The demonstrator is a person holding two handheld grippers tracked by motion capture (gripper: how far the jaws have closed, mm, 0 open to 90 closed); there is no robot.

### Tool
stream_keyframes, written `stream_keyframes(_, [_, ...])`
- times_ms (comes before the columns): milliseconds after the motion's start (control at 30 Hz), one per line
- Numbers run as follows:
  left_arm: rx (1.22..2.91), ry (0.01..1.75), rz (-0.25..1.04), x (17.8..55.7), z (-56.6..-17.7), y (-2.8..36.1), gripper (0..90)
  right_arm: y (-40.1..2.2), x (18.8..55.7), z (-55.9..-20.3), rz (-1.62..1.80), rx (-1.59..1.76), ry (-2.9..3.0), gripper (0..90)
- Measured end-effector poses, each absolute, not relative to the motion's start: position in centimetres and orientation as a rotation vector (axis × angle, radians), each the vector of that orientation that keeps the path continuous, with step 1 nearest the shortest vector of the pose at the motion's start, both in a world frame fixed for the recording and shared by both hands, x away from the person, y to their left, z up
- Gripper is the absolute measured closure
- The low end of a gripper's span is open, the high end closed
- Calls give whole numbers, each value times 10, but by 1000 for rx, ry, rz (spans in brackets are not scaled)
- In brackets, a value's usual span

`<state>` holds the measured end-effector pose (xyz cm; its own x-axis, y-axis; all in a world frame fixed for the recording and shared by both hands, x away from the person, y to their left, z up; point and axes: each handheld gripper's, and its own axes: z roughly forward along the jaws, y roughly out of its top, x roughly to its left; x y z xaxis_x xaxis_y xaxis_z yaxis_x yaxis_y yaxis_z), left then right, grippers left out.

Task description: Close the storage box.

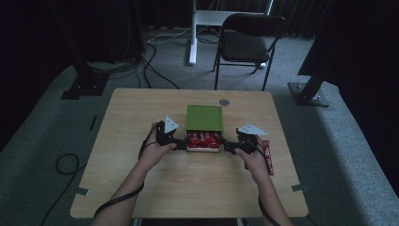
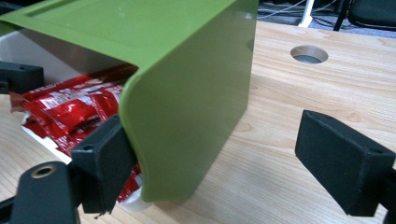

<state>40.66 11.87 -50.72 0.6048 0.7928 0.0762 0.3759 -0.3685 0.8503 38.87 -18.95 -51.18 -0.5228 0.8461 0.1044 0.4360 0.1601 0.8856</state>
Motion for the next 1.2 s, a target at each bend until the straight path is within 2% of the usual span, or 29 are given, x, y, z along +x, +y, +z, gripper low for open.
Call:
stream_keyframes(433, [1916,926,591,392,-501,119,14,-191,383,-509,1436,1242,1989,134])
stream_keyframes(1200, [1909,955,611,370,-503,146,14,-200,367,-515,1358,1223,2004,131])
